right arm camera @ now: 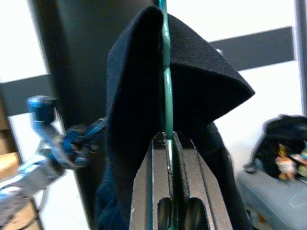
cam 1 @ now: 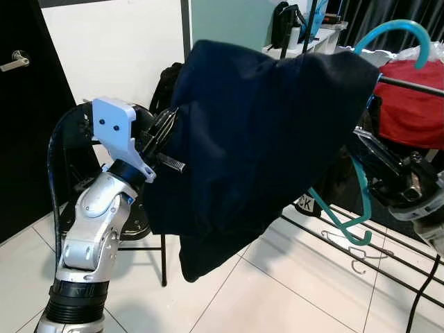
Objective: Hang hanger
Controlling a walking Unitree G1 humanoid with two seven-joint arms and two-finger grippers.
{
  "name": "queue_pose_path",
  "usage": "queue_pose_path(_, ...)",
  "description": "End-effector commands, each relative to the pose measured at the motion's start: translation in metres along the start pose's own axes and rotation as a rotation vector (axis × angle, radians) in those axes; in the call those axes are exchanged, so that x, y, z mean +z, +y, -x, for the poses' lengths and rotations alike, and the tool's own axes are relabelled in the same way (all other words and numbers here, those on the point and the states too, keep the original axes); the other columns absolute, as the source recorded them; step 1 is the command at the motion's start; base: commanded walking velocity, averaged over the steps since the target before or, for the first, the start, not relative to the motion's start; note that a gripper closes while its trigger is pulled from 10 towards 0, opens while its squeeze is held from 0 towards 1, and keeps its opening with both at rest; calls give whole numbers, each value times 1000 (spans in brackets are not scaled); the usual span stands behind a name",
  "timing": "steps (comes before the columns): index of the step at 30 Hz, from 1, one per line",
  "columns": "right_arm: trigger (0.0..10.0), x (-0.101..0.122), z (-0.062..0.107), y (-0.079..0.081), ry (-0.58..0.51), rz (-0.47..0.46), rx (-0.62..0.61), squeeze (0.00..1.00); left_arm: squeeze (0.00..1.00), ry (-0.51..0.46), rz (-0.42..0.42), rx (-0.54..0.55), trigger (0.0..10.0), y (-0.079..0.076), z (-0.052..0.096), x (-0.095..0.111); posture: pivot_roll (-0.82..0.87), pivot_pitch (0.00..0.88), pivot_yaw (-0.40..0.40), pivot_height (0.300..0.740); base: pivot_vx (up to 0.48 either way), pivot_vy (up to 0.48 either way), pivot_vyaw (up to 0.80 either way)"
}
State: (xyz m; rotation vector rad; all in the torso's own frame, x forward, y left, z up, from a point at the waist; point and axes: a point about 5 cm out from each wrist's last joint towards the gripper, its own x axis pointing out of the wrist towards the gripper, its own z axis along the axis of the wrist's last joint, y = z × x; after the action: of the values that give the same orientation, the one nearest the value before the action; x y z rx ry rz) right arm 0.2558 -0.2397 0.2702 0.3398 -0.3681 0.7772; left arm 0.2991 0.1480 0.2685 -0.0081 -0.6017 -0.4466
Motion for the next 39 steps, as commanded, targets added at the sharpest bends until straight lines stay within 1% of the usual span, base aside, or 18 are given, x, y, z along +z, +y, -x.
queue_pose_path(1, 10000, 5, 0, -11, -51, 28, -99, 0, 0, -24, -9, 15, 0, 6, 0, 8, -149, 0, -9, 740, 0, 0, 0)
queue_pose_path(3, 10000, 6, -1, -19, -94, 11, -172, 0, 0, -36, -10, 19, 0, 7, -1, 11, -148, 0, -8, 740, 0, 0, 0)
queue_pose_path(7, 10000, 6, -3, -19, -131, -12, -183, 0, 0, -35, -3, 11, 0, 5, -1, 10, -148, 0, -7, 740, 0, 0, 0)
queue_pose_path(10, 10000, 4, -7, -24, -195, -53, -235, 0, 0, -38, 16, -8, 0, -2, -2, 8, -151, 0, -7, 740, 0, 0, 0)
queue_pose_path(15, 10000, 6, -11, -28, -259, -73, -273, 0, 0, -36, 42, -33, 0, -10, -3, 6, -151, 0, -5, 740, 0, 0, 0)
queue_pose_path(17, 10000, 13, -18, -32, -357, -100, -289, 0, 0, -19, 83, -74, 0, -21, -3, 1, -147, 0, -2, 740, 0, 0, 0)
queue_pose_path(19, 10000, 14, -19, -32, -378, -107, -288, 0, 0, -13, 93, -83, 0, -24, -3, -1, -147, 0, 0, 740, 0, 0, 0)
queue_pose_path(20, 10000, 20, -26, -36, -446, -130, -310, 0, 0, 16, 149, -114, 0, -36, 0, -10, -149, 0, 4, 740, 0, 0, 0)
queue_pose_path(21, 10000, 20, -26, -36, -446, -130, -310, 0, 0, 16, 149, -114, 0, -36, 0, -10, -149, 0, 4, 740, 0, 0, 0)
queue_pose_path(23, 10000, 23, -30, -38, -480, -146, -319, 0, 0, 37, 185, -137, 0, -44, 2, -16, -144, 0, 2, 740, 0, 0, 0)
queue_pose_path(24, 10000, 23, -30, -38, -480, -146, -319, 0, 0, 37, 185, -137, 0, -44, 2, -16, -144, 0, 2, 740, 0, 0, 0)
queue_pose_path(25, 10000, 24, -32, -38, -490, -153, -313, 0, 0, 60, 215, -167, 0, -52, 5, -20, -141, 0, 1, 740, 0, 0, 0)
queue_pose_path(26, 10000, 24, -35, -37, -492, -157, -304, 0, 0, 92, 255, -222, 0, -64, 9, -26, -140, 0, 1, 740, 0, 0, 0)
queue_pose_path(27, 10000, 24, -35, -37, -492, -157, -304, 0, 0, 92, 255, -222, 0, -64, 9, -26, -140, 0, 1, 740, 0, 0, 0)
queue_pose_path(29, 10000, 21, -38, -36, -484, -158, -294, 0, 0, 142, 320, -316, 0, -85, 17, -33, -138, 0, 1, 740, 0, 0, 0)
queue_pose_path(31, 10000, 17, -41, -35, -466, -153, -290, 0, 0, 173, 362, -368, 0, -96, 22, -38, -140, 0, 3, 740, 0, 0, 0)
queue_pose_path(35, 10000, 13, -43, -33, -449, -147, -292, 0, 0, 196, 386, -390, 0, -103, 25, -42, -142, 0, 5, 740, 0, 0, 0)
queue_pose_path(39, 10000, 3, -49, -31, -407, -131, -301, 0, 0, 237, 437, -423, 0, -114, 31, -48, -145, 0, 9, 740, 0, 0, 0)
